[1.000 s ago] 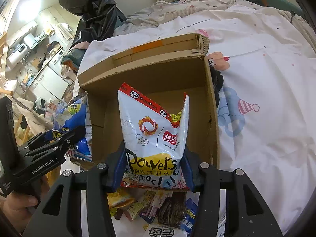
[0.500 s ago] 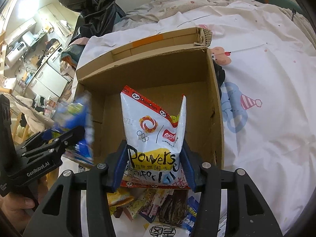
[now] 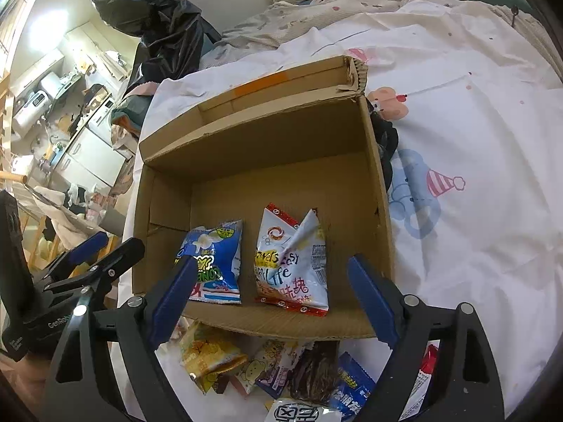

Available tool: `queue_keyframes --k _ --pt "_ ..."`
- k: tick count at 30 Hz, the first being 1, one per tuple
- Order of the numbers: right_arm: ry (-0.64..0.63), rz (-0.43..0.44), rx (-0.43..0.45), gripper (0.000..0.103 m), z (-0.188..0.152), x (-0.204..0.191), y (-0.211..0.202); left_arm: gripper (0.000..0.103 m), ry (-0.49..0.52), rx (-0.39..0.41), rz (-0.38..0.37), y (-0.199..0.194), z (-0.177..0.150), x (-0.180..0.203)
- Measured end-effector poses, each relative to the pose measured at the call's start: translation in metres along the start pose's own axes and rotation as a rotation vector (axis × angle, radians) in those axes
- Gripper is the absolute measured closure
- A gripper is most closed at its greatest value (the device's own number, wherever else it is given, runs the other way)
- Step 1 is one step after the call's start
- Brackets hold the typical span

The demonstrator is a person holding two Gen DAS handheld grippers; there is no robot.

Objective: Organize snacks
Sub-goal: 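Carry both bags into the box and open both tools to release them, then withdraw both tools from the box back toward the snack pile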

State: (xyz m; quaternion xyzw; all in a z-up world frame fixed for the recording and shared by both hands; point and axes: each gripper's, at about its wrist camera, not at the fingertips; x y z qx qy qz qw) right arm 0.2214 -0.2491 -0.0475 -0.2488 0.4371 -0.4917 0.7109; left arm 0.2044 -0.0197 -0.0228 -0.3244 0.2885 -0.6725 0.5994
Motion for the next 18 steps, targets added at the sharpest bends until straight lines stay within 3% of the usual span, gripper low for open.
queue_keyframes --k 18 --pt "-0.008 0.002 0.042 0.013 -0.003 -0.001 -0.021 0.005 0.005 0.072 0.048 -0.025 -0.007 -0.007"
Point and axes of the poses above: each gripper's, at about its wrist camera, not at the fingertips, and y roughly the way its jaws point, x to its right, z to its top, and after that the axes turned 5 degrees about -z, right-handed
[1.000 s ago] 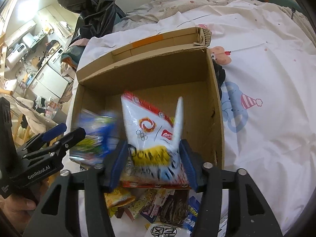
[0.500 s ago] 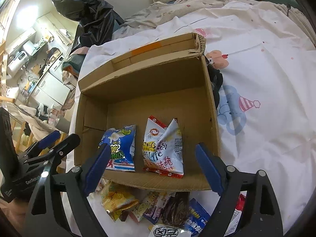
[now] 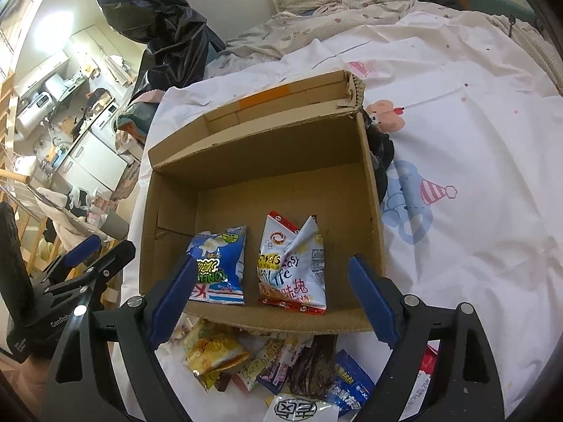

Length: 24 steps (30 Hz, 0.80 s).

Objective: Organize snacks
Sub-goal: 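Withdraw both tools from the box back toward the snack pile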

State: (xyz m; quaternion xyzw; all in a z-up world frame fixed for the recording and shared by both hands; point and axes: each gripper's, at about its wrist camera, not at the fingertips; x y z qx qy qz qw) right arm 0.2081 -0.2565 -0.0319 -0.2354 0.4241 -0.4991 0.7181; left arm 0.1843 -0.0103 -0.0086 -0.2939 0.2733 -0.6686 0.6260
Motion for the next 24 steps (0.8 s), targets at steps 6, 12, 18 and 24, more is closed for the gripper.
queue_keyframes --k 6,12,18,24 --pt "0.009 -0.012 0.007 0.013 -0.008 0.005 -0.011 0.005 -0.08 -0.021 -0.036 -0.012 -0.009 -0.016" --pt "0.013 -0.016 0.022 0.013 -0.018 0.009 -0.028 0.005 -0.118 -0.019 -0.034 -0.026 -0.022 -0.025" --pt "0.013 -0.019 0.025 0.013 -0.032 0.015 -0.042 0.005 -0.139 -0.001 -0.06 -0.042 -0.035 -0.033" --pt "0.042 -0.028 0.016 0.013 -0.048 0.027 -0.052 0.0 -0.148 -0.017 -0.063 -0.05 -0.046 -0.035"
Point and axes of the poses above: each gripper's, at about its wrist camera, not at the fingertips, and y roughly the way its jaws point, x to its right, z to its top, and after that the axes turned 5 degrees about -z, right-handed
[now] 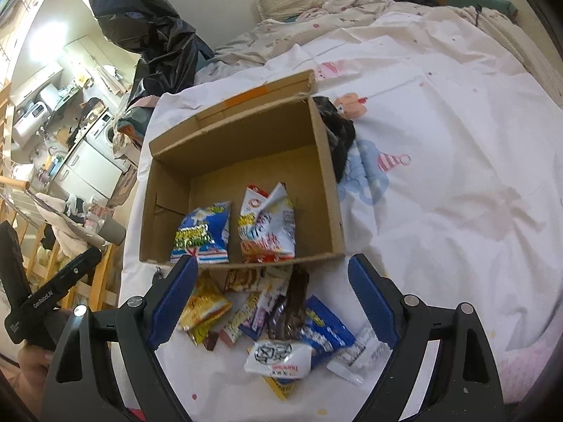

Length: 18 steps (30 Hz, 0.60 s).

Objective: Organize snacks
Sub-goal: 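Withdraw both tools from the box back toward the snack pile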

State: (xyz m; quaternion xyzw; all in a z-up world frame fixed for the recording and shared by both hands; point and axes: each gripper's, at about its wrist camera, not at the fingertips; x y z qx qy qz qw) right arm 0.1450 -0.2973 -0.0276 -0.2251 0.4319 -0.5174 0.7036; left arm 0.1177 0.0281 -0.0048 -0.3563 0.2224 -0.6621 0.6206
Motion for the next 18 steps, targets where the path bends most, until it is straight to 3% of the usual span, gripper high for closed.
queue_keyframes --k 8,12,18 --pt "0.082 0.006 -0.044 0.013 -0.022 0.016 -0.002 0.0 -0.016 -0.064 0.058 0.009 -0.016 -0.008" --pt "0.141 0.021 -0.069 0.013 -0.026 0.024 0.003 0.0 -0.096 -0.11 0.085 0.019 -0.02 -0.026" --pt "0.166 0.016 -0.089 0.013 -0.025 0.023 0.011 0.0 -0.127 -0.246 0.031 0.046 -0.033 -0.026"
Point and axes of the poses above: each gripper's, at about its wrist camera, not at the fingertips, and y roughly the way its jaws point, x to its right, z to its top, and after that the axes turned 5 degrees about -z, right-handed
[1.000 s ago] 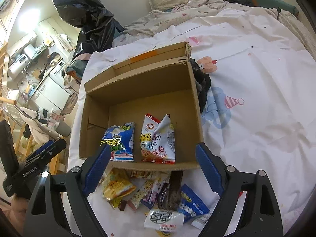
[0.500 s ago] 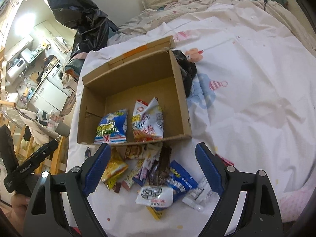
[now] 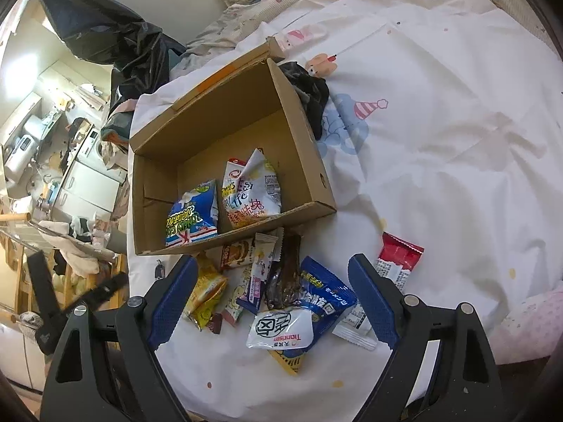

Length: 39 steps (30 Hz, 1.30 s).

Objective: Organize snacks
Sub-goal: 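Withdraw both tools from the box back toward the snack pile, then grasp the yellow cheese snack bag with the left tool while the right tool grasps the red-and-white bar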

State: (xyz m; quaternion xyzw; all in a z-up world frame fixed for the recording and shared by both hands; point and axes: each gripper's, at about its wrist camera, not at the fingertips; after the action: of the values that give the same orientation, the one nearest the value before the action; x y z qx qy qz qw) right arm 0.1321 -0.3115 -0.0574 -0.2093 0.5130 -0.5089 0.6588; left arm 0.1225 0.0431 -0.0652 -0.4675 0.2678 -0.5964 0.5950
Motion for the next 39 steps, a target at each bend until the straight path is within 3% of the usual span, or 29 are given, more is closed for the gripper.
queue_keyframes --k 6,9,12,16,19,22,23,39 --pt "0.008 -0.003 -0.019 0.013 0.0 0.001 0.005 0.0 0.265 -0.223 -0.079 0.052 -0.012 0.059" --pt "0.01 -0.009 -0.017 0.013 0.0 0.002 0.005 0.0 0.461 -0.254 -0.002 0.07 -0.012 0.083" --pt "0.018 -0.011 -0.017 0.013 0.0 0.006 0.006 0.0 0.55 -0.289 0.02 0.087 -0.006 0.092" --pt "0.042 -0.01 -0.015 0.013 0.002 0.011 0.006 0.0 0.523 -0.399 -0.049 0.11 -0.009 0.093" --pt "0.057 -0.004 -0.025 0.013 0.004 0.014 0.008 0.002 0.521 -0.413 -0.031 0.119 -0.014 0.092" --pt "0.061 -0.001 -0.031 0.013 0.004 0.014 0.01 0.033 0.525 -0.414 -0.019 0.122 -0.014 0.094" --pt "0.06 0.001 -0.031 0.013 0.004 0.013 0.01 0.035 0.522 -0.413 -0.023 0.12 -0.012 0.094" --pt "0.084 -0.007 -0.014 0.013 0.006 0.02 0.005 0.045 0.45 -0.318 -0.072 0.047 -0.011 0.086"
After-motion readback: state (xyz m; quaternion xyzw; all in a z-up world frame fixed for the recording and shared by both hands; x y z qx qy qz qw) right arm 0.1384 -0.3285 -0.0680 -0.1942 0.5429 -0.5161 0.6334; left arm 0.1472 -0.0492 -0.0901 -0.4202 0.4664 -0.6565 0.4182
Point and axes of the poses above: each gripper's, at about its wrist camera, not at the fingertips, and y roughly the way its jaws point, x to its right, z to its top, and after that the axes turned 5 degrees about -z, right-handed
